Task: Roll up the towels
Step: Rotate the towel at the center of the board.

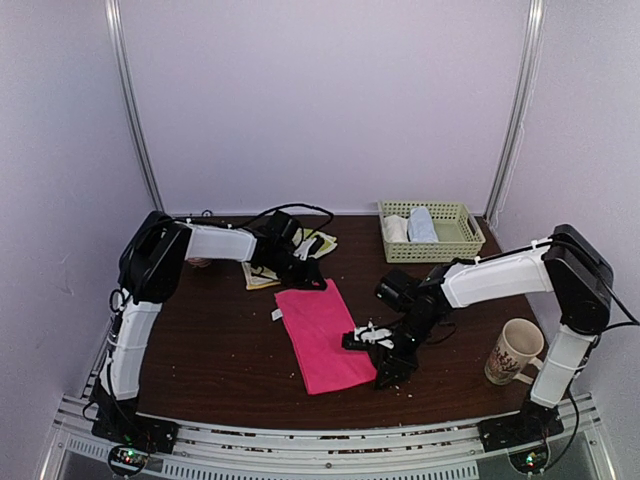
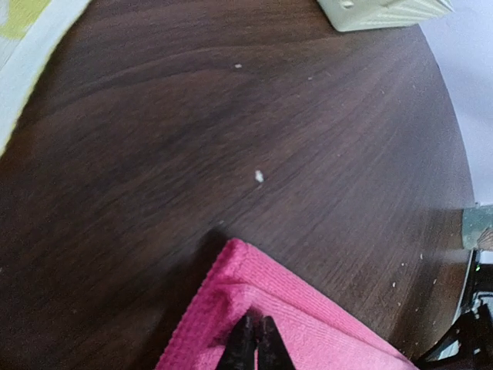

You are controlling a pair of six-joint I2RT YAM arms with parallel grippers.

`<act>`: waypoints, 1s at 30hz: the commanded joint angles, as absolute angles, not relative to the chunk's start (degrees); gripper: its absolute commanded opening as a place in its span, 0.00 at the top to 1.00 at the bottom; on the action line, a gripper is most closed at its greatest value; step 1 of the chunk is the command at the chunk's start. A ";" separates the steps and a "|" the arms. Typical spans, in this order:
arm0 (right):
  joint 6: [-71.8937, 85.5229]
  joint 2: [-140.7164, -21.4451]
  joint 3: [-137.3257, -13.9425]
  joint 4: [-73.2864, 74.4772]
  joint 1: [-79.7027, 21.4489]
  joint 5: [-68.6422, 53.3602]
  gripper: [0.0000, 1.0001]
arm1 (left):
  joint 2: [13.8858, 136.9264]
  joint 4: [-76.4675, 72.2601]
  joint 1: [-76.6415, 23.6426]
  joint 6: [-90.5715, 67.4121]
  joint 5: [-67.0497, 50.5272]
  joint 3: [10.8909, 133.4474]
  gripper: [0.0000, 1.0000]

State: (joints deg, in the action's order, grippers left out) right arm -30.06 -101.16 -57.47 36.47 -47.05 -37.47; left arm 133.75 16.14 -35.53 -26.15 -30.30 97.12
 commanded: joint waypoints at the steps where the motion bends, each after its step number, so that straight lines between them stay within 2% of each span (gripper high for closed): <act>1: -31.31 -98.03 -55.75 40.80 -46.42 -35.91 0.42 | 131.56 17.21 -35.87 -22.06 -27.75 101.31 0.89; 3: -31.25 -95.36 -55.25 40.74 -45.77 -34.15 0.41 | 127.47 17.07 -35.94 -21.38 -26.43 100.21 0.84; 7: -30.57 -90.16 -58.56 41.08 -42.83 -30.93 0.40 | 117.18 10.62 -36.52 -22.30 -26.24 90.23 0.83; 9: -27.36 -88.95 -62.69 40.07 -41.13 -28.84 0.33 | 111.66 4.18 -37.29 -23.46 -27.48 81.51 0.82; 10: -25.78 -88.53 -65.21 39.66 -40.41 -28.05 0.29 | 109.01 0.26 -37.72 -23.62 -29.07 76.48 0.79; 11: -24.18 -88.12 -67.95 38.91 -39.78 -26.99 0.19 | 106.50 -3.94 -38.41 -23.45 -31.01 71.84 0.77; 12: -22.14 -87.69 -70.34 37.68 -39.27 -25.40 0.02 | 104.10 -7.83 -39.14 -23.12 -32.46 66.71 0.76; 16: -12.56 -89.35 -79.22 30.82 -35.42 -21.12 0.00 | 96.46 -17.57 -42.46 -21.90 -38.24 52.48 0.76; 19: -11.85 -95.23 -84.30 31.32 -32.08 -29.54 0.01 | 96.11 -15.98 -46.05 -17.84 -40.10 49.95 0.80; 20: -13.14 -99.70 -87.62 33.96 -32.06 -31.94 0.09 | 96.64 -14.48 -47.25 -16.22 -39.49 50.07 0.83; 23: -13.69 -111.48 -100.08 43.46 -32.08 -37.17 0.58 | 98.61 -11.02 -50.82 -11.89 -37.25 50.29 0.91; 24: -13.58 -114.48 -103.73 45.81 -32.20 -39.80 0.69 | 99.13 -10.64 -51.96 -11.09 -35.98 50.09 0.93; 26: -12.36 -119.00 -106.72 46.07 -33.02 -42.19 0.80 | 100.03 -10.89 -53.65 -10.09 -34.08 49.55 0.95; 30: -10.79 -125.09 -108.26 43.30 -36.17 -41.13 0.82 | 102.32 -10.63 -53.87 -9.63 -31.39 49.67 0.97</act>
State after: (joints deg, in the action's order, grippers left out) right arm -12.95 -121.64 -105.84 40.07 -33.04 -37.52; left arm 99.98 -9.37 -54.02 -13.06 -34.74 50.00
